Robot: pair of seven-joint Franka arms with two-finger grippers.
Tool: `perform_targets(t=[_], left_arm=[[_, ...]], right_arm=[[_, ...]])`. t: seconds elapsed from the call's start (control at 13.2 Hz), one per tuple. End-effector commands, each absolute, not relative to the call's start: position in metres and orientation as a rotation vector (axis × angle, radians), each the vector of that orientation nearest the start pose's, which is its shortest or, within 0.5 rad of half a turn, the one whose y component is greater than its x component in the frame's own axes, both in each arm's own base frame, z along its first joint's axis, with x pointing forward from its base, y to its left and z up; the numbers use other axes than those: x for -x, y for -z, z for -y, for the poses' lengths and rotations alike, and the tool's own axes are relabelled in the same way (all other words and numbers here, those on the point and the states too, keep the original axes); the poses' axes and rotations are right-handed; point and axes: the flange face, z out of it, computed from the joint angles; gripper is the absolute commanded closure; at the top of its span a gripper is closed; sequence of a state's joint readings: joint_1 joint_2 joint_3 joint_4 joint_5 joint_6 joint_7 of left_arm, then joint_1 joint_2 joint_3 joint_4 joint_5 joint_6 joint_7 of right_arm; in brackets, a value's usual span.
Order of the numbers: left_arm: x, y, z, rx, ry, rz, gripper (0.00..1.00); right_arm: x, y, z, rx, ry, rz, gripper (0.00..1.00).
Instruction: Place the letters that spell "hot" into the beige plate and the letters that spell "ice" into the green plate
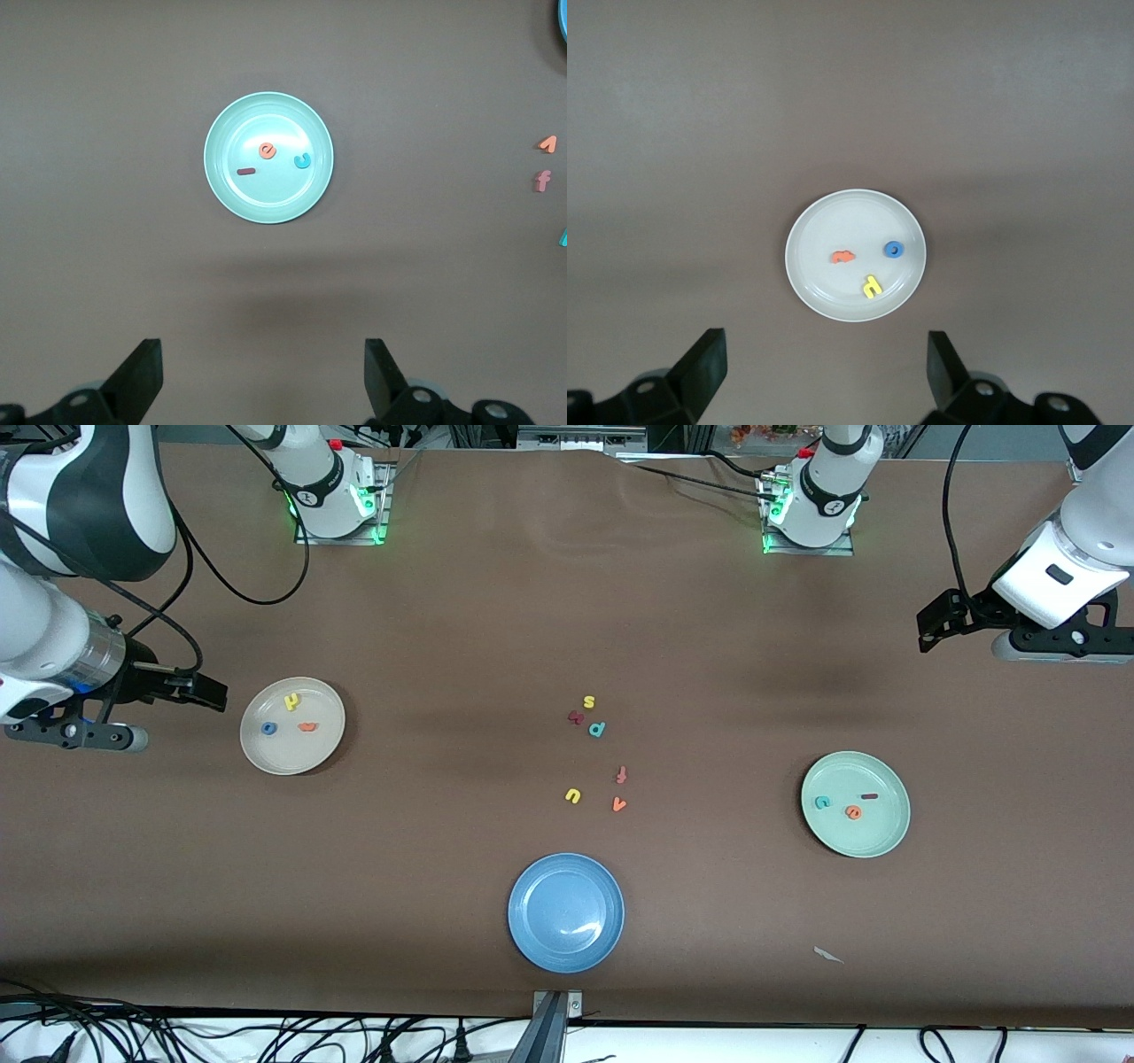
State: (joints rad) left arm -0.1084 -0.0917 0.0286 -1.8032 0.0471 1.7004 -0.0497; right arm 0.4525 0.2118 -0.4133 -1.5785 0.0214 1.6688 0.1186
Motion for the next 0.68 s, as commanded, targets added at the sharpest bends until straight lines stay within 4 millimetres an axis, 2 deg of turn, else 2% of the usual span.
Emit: perform_targets(t=[0.0, 0.46, 0.61], left_arm=[[-0.527, -0.576, 0.034, 3.126, 0.008, -0.087, 0.00], [-0.527, -0.576, 0.030, 3.160, 0.003, -0.059, 0.00], [-0.528, -0.580, 0.030, 3.164, 0.013, -0.056, 0.00]], right_arm=[[-0.608, -0.518, -0.049, 3.196, -0.161, -0.090, 0.00], [-0.609, -0.520, -0.036, 3.166, -0.150, -0.112, 0.01], [-0.608, -0.519, -0.041, 3.163, -0.165, -0.098, 0.01]])
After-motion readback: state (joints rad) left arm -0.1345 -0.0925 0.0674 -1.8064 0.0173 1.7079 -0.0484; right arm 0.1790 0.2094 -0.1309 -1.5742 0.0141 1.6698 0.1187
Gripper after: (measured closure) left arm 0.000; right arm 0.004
